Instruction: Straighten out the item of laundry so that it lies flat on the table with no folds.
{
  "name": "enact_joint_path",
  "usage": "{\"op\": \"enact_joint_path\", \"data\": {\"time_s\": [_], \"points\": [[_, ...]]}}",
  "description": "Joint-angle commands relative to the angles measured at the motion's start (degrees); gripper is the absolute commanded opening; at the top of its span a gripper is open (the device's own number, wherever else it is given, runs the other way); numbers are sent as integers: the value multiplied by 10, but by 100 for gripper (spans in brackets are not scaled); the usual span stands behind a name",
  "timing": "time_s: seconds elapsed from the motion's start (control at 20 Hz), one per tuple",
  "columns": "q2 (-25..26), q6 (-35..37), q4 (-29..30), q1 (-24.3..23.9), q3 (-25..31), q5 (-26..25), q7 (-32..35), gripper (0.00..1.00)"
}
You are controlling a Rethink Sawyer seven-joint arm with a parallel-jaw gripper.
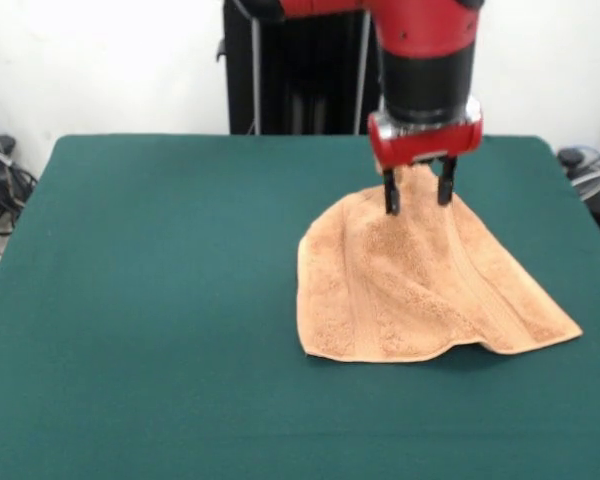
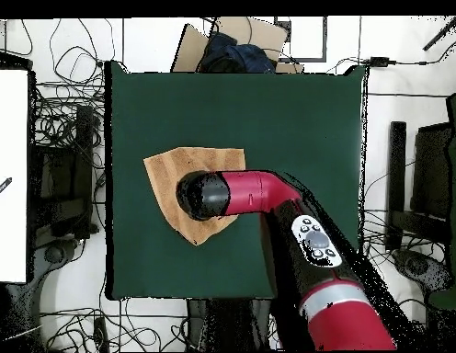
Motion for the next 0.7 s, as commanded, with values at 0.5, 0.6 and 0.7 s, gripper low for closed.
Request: {"op": "enact_joint_path", "data": {"time_s": [0.5, 0.6, 0.7], "points": [[-63, 49, 75, -9, 37, 56, 31, 100], [-64, 49, 80, -15, 35, 55, 25, 100], [-73, 52, 90, -23, 34, 56, 19, 100]]}}
